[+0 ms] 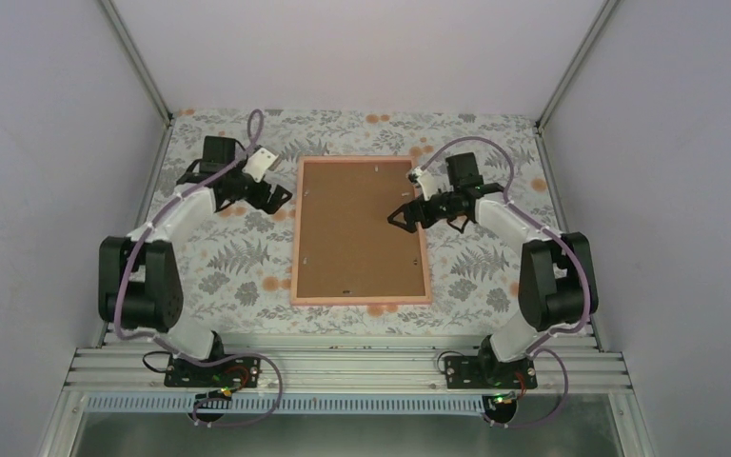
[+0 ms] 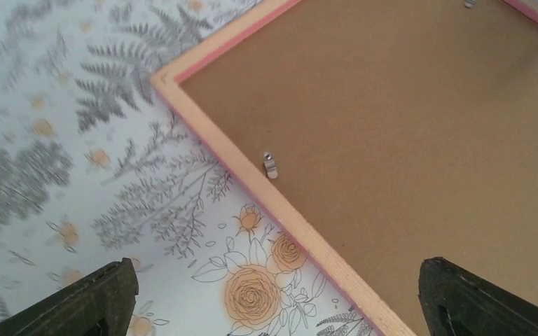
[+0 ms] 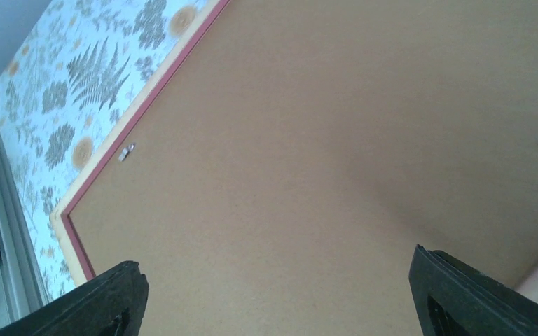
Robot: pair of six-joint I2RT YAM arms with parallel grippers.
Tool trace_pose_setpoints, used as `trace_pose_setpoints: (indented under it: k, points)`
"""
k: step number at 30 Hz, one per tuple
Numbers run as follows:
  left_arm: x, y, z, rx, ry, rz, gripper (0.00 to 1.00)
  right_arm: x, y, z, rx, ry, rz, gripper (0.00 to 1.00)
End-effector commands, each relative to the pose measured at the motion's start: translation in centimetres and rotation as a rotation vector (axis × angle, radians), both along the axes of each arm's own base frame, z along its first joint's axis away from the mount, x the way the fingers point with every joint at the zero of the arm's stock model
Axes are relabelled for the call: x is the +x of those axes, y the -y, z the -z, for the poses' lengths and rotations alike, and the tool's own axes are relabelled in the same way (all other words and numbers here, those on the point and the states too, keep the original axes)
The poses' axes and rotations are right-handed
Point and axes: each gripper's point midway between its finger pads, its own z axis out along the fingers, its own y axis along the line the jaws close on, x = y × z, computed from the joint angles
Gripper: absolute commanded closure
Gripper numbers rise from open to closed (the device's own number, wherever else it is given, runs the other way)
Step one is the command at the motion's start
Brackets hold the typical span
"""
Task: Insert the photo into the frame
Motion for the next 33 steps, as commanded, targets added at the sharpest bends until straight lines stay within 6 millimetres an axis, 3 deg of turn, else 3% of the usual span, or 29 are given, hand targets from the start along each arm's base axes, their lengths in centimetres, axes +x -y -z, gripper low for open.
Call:
trace_pose_setpoints:
  k: [1,4,10,13,20,23,29,33]
  points:
    - [-1.0,-0.1,-3.6,0.229,0.245,0.062,0.0,-1.8,-1.3,1.2,-0.024,0.039,-0.172,0.08]
    - [-1.3,-0.6,-4.5,0.243,0.277,0.032,0.0,-2.5,-1.4,1.8,-0.054,0.05,-0.222,0.09]
    - [-0.5,-1.3,-3.9,0.203,0.176,0.002,0.0,-3.0,-1.4,5.7,-0.237,0.063,-0.263,0.09]
    - [-0.8,-0.3,-3.6,0.206,0.184,0.037,0.0,-4.0,-0.9,8.3,-0.352,0.053,-0.288,0.09]
    - [-2.8,2.6,0.1,0.279,0.117,0.135,0.0,-7.5,1.3,13.3,-0.456,-0.109,-0.352,0.14]
    - [-3.7,3.3,1.1,0.297,0.103,0.17,0.0,-8.1,1.4,12.5,-0.45,-0.078,-0.383,0.14]
    - [-5.4,5.5,2.1,0.279,0.065,0.274,0.0,-6.5,0.8,7.2,-0.445,0.159,-0.434,0.12]
    - [-6.7,7.7,2.9,0.242,0.042,0.322,0.0,-6.6,0.4,7.5,-0.484,0.233,-0.478,0.11]
